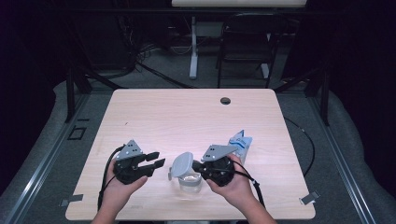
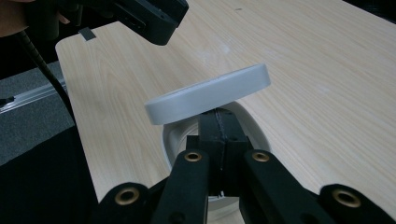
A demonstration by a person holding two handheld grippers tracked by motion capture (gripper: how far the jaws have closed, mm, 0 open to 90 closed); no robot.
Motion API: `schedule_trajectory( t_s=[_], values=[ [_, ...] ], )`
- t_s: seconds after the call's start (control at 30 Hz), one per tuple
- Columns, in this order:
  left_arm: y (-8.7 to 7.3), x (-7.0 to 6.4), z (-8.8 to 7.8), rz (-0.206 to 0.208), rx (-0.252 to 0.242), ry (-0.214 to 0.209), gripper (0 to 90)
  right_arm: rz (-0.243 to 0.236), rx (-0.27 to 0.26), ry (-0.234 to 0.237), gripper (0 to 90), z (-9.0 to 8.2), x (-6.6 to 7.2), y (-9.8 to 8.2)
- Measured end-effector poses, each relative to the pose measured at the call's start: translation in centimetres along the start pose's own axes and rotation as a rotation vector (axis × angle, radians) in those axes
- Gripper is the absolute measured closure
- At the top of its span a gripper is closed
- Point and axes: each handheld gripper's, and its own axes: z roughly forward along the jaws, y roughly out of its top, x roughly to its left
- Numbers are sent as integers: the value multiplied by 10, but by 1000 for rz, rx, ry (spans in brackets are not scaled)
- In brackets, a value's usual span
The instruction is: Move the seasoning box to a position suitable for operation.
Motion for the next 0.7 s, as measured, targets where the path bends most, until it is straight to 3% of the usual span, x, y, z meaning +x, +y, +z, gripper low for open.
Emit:
schedule_trajectory(
  t_s=[0.7],
  values=[
    [0, 4, -4, -5, -2, 10, 630, -12, -3, 12, 900, 7, 5, 11]
  ],
)
